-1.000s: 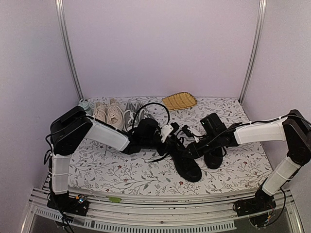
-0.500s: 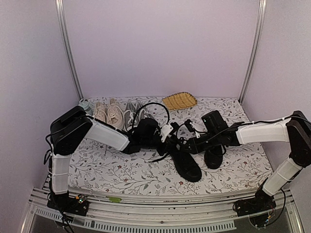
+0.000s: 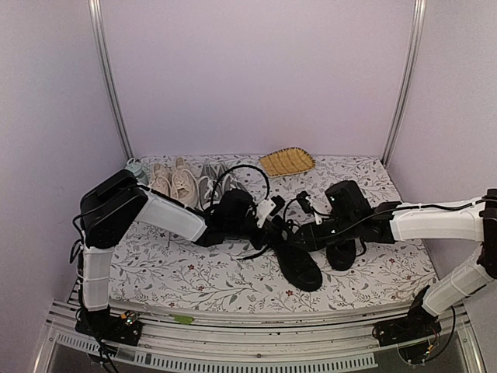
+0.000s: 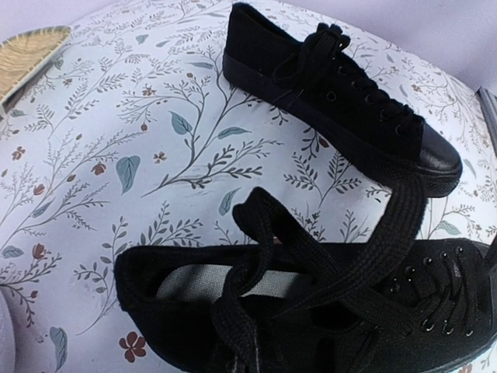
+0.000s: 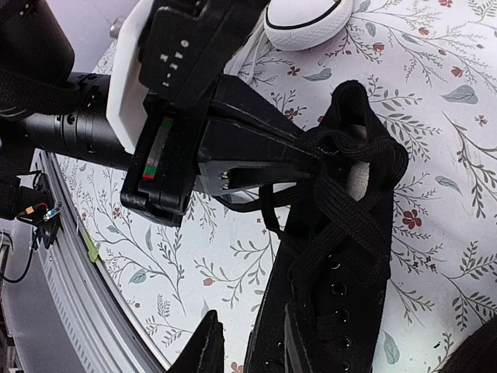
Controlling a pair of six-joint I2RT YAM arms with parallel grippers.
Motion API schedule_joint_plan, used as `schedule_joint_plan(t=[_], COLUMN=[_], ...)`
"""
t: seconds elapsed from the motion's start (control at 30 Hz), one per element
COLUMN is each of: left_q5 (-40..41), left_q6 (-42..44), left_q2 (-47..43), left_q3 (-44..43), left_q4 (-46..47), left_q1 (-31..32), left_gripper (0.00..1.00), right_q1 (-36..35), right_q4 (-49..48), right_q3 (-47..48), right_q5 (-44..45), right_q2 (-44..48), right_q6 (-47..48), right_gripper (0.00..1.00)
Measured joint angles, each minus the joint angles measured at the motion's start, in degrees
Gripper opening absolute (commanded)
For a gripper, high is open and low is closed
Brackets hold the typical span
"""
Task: Tie the shoes
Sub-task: Cross the shoelace with the shoe.
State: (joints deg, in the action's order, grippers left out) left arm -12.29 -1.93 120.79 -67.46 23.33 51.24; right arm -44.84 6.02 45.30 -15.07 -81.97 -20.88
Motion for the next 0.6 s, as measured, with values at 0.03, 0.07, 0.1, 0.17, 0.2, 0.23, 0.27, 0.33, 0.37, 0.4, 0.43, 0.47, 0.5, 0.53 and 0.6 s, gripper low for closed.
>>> schedule_joint_plan(t=[0.03,0.07,0.1,0.17,0.2,0.23,0.27,0.33,0.37,0.4,0.43,0.47,0.5,0.53,0.6], left_q5=[-0.02,-0.02,-0.02,-0.02,-0.02,-0.02,-0.02,-0.02,-0.02,-0.02,-0.04,-0.09,-0.15,-0.17,-0.33], left_q6=[-0.09,-0.13,-0.22,-0.28,-0.26,-0.28,-0.28,-0.28,-0.28,-0.28,-0.28,-0.28,-0.28,-0.28,-0.28], left_q2=[0.0,0.0,0.0,0.0,0.0,0.0,0.0,0.0,0.0,0.0,0.0,0.0,0.0,0.0,0.0], left_q3=[0.0,0.0,0.0,0.0,0.0,0.0,0.0,0.0,0.0,0.0,0.0,0.0,0.0,0.0,0.0], left_q4=[-0.09,-0.11,-0.11,-0.11,-0.15,-0.15,-0.17,-0.26,-0.28,-0.33,-0.35,-0.37,-0.39,-0.46,-0.52], left_q1=[0.0,0.0,0.0,0.0,0.0,0.0,0.0,0.0,0.0,0.0,0.0,0.0,0.0,0.0,-0.02], left_gripper=[0.0,0.0,0.0,0.0,0.0,0.0,0.0,0.0,0.0,0.0,0.0,0.0,0.0,0.0,0.0], right_q1=[-0.17,-0.31,-0.42,-0.46,-0.48,-0.5,-0.52,-0.52,-0.52,-0.52,-0.52,-0.52,-0.52,-0.52,-0.52], right_q4=[-0.2,-0.61,-1.11,-2.38,-2.89,-3.13,-3.15,-3.06,-2.97,-2.95,-2.95,-2.97,-3.02,-3.04,-3.06], right_q3=[0.0,-0.02,-0.02,-0.02,0.0,0.02,0.17,0.63,0.96,1.36,1.73,2.05,2.23,2.47,3.15], right_q5=[0.13,0.2,0.22,0.22,0.37,0.55,1.07,2.03,2.67,3.26,4.11,4.68,5.18,5.55,6.12], right_q2=[-0.02,-0.13,-0.31,-1.18,-1.81,-2.45,-3.32,-5.2,-5.92,-6.73,-7.39,-7.89,-8.2,-8.5,-9.31], right_q6=[-0.63,-1.4,-2.1,-3.43,-4.02,-4.28,-4.63,-5.07,-5.2,-5.29,-5.29,-5.29,-5.29,-5.27,-5.27], right_gripper=[0.28,0.27,0.26,0.24,0.23,0.23,0.23,0.23,0.23,0.23,0.23,0.23,0.23,0.23,0.23])
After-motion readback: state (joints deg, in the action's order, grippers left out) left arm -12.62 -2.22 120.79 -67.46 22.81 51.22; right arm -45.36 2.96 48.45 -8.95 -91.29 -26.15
